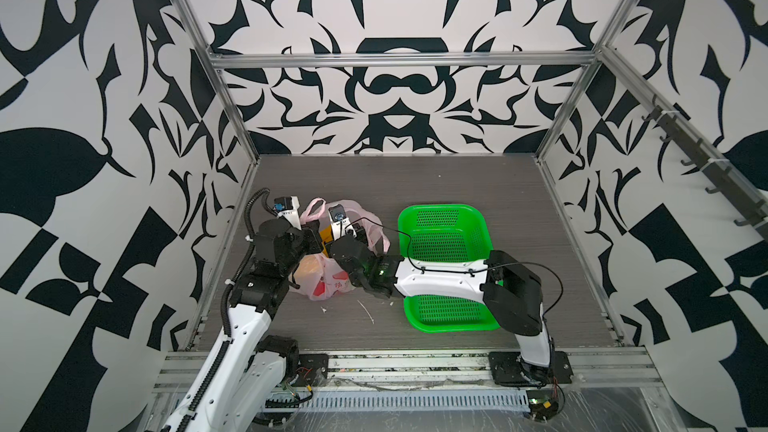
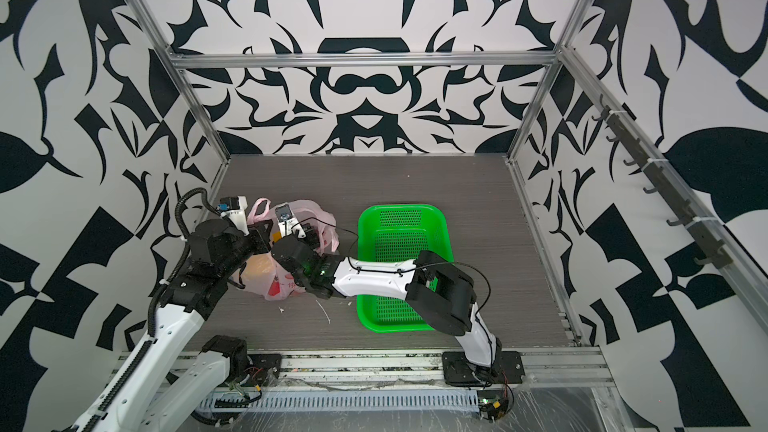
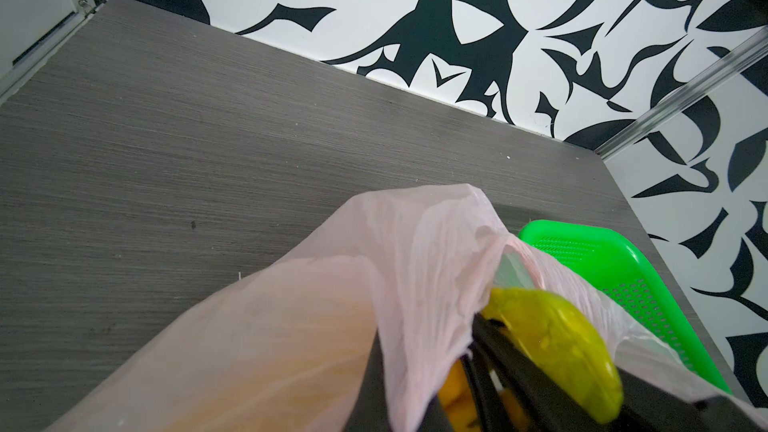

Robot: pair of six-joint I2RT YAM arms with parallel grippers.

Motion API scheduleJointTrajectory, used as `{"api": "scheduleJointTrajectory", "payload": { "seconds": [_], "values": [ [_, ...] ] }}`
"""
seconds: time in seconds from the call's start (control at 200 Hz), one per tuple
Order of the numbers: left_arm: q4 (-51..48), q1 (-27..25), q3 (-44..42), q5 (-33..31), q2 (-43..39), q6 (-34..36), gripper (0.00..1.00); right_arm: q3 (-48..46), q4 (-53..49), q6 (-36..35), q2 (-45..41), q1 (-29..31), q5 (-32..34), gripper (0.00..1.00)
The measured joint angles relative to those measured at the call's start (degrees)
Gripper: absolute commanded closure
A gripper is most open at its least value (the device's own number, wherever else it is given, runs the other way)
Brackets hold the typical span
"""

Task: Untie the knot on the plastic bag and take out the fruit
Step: 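Close the right gripper on the yellow banana inside the bag, then lift the banana bunch out of the bag with the right gripper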

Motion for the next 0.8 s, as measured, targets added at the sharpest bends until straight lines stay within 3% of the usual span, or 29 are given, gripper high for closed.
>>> {"api": "scheduleJointTrajectory", "payload": {
  "seconds": [0.795],
  "values": [
    [-0.04,0.00,-1.38,-0.02,-2.82,-0.20,1.00,0.00,2.60,-15.50,-3.54,0.00,4.04,1.00]
  ]
}}
